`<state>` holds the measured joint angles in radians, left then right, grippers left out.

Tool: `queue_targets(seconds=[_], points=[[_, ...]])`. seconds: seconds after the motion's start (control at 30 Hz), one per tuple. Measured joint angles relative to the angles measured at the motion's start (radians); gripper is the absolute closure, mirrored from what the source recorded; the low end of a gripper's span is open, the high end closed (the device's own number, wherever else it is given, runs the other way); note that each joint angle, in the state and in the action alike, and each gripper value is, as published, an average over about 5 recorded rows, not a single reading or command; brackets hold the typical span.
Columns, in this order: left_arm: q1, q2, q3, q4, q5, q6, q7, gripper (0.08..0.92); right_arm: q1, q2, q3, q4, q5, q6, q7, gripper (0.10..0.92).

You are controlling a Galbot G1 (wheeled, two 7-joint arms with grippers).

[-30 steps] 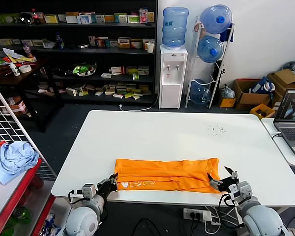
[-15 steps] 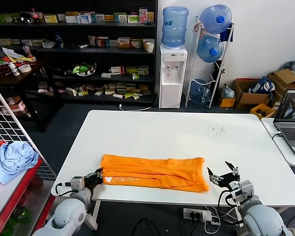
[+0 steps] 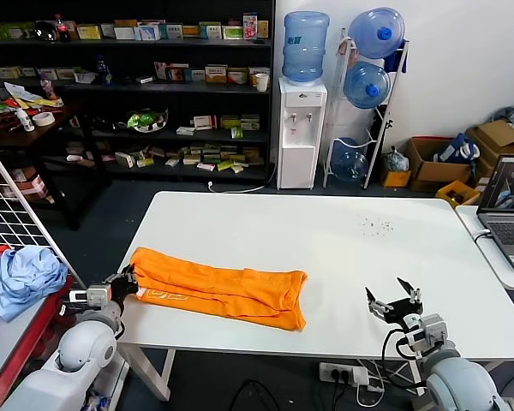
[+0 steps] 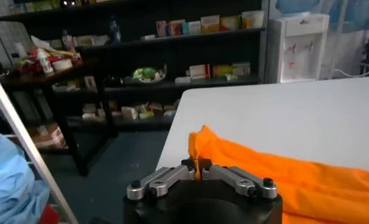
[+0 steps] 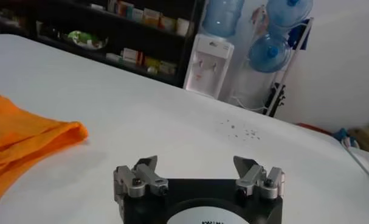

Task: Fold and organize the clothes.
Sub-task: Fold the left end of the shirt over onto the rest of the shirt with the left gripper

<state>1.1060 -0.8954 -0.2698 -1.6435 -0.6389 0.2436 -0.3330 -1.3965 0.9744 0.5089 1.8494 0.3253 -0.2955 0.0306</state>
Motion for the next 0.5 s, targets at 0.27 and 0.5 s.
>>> queue_targets(seconds=[0.27,0.5], points=[[0.043,-0.021,0.058,-0.166,-0.010,0.009,-0.022,0.886,-0.007,0.008,0.013,-0.007,-0.013,0.002,0.012,0.203],[0.046,-0.071,0.177,-0.260,-0.016,0.013,-0.046,0.886,-0.016,0.017,0.030,-0.017,-0.018,0.006,0.017,0.203]])
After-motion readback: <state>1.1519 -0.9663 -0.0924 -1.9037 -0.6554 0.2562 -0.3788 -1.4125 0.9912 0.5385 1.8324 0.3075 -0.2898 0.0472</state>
